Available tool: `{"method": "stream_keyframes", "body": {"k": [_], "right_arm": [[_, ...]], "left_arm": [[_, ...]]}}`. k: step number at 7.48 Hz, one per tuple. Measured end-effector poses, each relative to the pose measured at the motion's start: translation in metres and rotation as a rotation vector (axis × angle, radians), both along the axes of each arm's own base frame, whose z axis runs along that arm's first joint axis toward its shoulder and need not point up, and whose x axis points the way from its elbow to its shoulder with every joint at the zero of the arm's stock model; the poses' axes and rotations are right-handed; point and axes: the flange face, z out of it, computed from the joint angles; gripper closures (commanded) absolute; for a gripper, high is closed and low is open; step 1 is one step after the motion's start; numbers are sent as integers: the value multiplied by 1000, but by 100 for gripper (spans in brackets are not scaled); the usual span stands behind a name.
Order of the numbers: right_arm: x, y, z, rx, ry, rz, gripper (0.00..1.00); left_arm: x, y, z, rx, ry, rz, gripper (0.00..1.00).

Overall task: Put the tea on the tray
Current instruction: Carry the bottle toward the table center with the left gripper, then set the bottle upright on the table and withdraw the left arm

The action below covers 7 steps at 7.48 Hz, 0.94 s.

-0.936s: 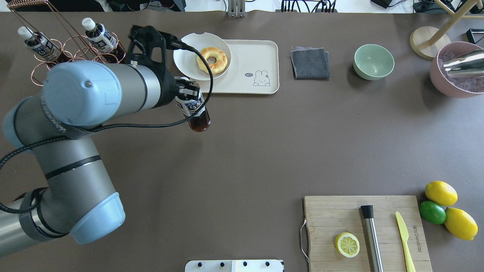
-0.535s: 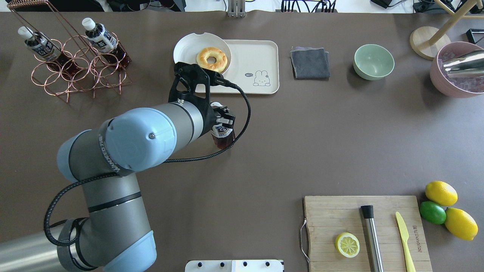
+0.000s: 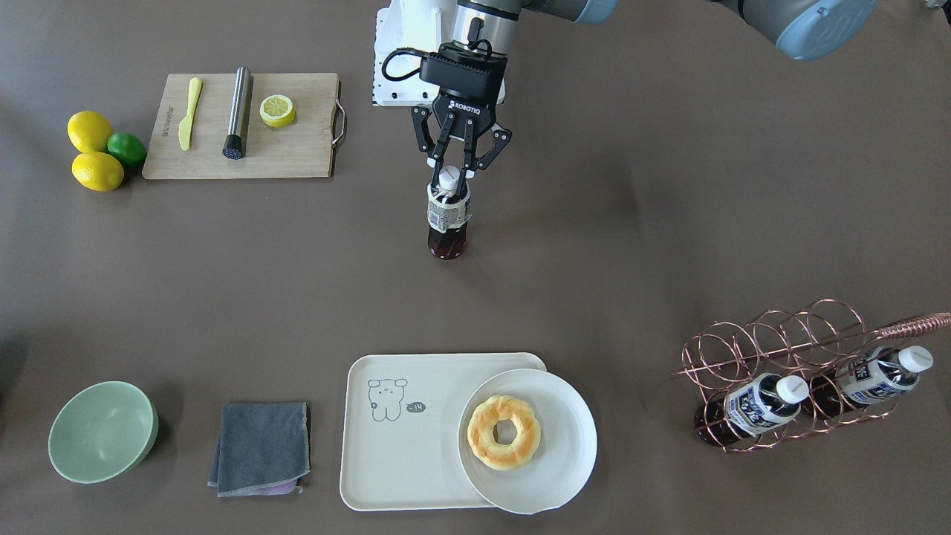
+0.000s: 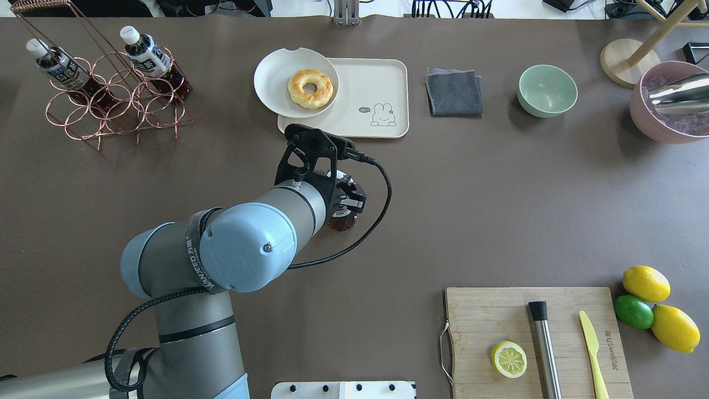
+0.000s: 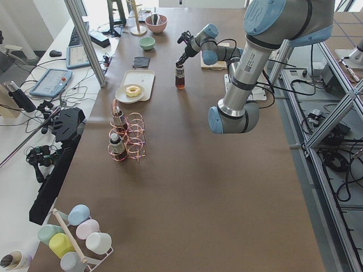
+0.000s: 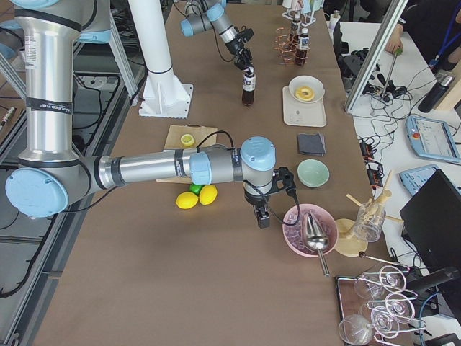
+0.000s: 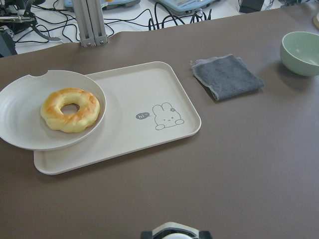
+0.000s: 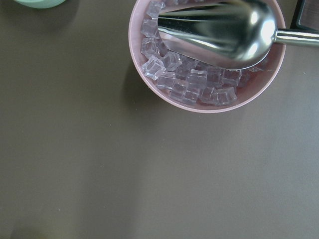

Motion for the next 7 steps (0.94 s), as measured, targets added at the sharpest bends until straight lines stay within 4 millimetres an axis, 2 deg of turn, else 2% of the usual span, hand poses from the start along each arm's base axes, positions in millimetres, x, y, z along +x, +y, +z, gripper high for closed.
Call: {"method": "stream_keyframes", "body": {"k": [1,2,3,4,7], "right_arm": [[0,0,0,0,0,0,0],[0,0,1,-1,0,0,0],[0,0,1,-2,0,0,0],[0,0,1,-3,0,0,0],[0,0,1,-3,0,0,0]], "left_arm": [[1,0,0,1,-3,-3,98],[2,0,1,2,-4,-5,61],[3,0,2,1,-7,-5,18],[3,0,3,2,-12,-4,4],[1,-1,6,14,-23,-16,3]]}}
